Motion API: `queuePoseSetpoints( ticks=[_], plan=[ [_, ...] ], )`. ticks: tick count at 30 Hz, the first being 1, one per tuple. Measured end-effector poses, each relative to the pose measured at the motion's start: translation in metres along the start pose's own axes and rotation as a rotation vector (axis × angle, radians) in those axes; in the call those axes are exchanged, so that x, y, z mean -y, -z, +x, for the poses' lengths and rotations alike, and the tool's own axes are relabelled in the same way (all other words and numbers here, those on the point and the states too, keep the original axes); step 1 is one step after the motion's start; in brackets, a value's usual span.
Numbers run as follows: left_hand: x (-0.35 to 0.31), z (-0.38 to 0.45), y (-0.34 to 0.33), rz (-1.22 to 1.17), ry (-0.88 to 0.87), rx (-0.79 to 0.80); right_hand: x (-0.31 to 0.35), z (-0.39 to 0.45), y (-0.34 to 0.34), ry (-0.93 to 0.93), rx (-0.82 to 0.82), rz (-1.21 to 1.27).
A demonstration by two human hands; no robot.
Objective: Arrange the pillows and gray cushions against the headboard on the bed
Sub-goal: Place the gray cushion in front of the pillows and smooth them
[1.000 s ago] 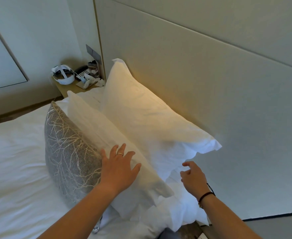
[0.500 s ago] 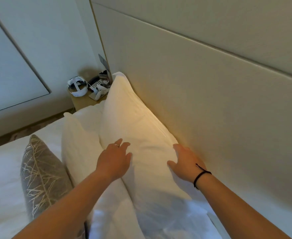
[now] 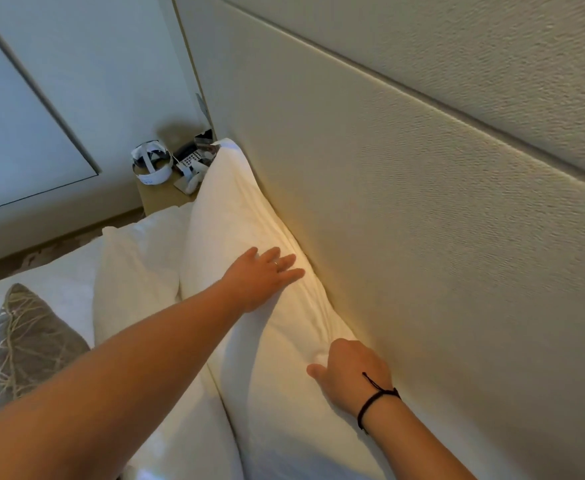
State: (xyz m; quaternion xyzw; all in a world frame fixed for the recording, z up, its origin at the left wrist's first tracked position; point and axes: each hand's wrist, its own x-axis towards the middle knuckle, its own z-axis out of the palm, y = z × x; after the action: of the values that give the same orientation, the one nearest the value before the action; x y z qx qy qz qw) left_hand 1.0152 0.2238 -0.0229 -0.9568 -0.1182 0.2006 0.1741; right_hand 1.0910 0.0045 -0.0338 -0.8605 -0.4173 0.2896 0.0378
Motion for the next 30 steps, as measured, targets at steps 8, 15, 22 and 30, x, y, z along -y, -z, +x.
queuePoseSetpoints(
  ticks=[8, 15, 22, 30],
  plan=[
    [0.026, 0.015, 0.006, -0.272, 0.073, 0.135, 0.009, -0.007, -0.013, 0.031, -0.028, 0.16],
    [0.06, -0.012, 0.036, -0.023, 0.019, -0.19, 0.019, -0.026, 0.021, 0.093, -0.296, 0.193],
    [0.058, -0.051, 0.034, -0.192, 0.098, -0.456, 0.028, -0.063, 0.032, 0.149, -0.367, 0.1],
    [0.021, -0.035, 0.032, -0.316, 0.046, -0.323, 0.001, -0.083, 0.037, -0.07, -0.131, 0.225]
  ],
)
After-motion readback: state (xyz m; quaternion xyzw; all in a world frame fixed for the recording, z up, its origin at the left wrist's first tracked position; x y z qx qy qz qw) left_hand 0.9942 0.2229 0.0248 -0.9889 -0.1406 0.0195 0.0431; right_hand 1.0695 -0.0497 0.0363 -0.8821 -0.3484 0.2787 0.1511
